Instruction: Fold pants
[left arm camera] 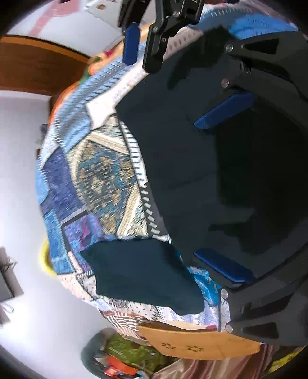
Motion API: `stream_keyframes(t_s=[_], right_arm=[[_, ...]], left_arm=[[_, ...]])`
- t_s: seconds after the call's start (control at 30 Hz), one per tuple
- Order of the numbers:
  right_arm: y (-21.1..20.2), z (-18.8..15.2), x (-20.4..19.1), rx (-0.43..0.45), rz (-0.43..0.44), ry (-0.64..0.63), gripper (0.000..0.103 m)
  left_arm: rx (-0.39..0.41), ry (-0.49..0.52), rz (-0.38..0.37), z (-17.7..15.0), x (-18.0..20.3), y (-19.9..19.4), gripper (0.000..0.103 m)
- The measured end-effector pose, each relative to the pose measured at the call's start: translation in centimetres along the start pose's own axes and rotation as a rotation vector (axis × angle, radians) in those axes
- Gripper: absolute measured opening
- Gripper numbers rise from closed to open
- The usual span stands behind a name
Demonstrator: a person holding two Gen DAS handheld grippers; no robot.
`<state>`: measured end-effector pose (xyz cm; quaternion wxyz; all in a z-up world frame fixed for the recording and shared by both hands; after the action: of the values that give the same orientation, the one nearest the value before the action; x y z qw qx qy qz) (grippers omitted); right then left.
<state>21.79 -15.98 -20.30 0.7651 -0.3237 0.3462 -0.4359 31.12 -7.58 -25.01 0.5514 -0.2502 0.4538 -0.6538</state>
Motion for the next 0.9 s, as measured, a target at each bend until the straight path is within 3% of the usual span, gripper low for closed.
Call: stream_keyframes(t_s=[0.1,0.17,0.23,0.7,0.83,0.9], right_arm=[[2.6,-1.6,0.8,-0.084,-0.033,-0.014,0.044],[3.4,-2.7,1.4,-0.108,-0.053,-0.026,0.044],[2.4,-3.6,1.8,-0.069,-0.045,-0.037,0.044],[-2.2,-7.3,2.5,-0.064,-0.121,0.04,0.045],[-3.9,-7.4,1.9,-0.049,-0.14,0.041,0.045],[-4.9,-7.1,1.2,-0.028,-0.125,0.039,0.045]], left_arm=[[-0.052,0.062,0.05,-1.0,0.9,2.3,0.103],[-0.017,0.056,0.042,-1.8,0.7,1.9,0.103],[-0.016,0.053,0.035,-2.4,0.5,1.5,0.103],[0.077,0.035,0.127,-7.6,-0.2,-2.7,0.103],[0.085,-0.018,0.098,-8.5,-1.2,-4.1,0.103],[0.089,-0.048,0.13,-8.8,-2.0,-5.0,0.103]])
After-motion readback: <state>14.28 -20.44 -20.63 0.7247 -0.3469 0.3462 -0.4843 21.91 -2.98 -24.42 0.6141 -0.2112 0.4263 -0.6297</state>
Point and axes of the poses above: each gripper's, at about its wrist camera, not at the fingertips, and y roughly the way its jaws point, x to its right, z to its top, the point moved 2 cm from there along y, roughly the way its jaws point, and after that the axes turned 4 degrees about y, right-handed, at the moved point
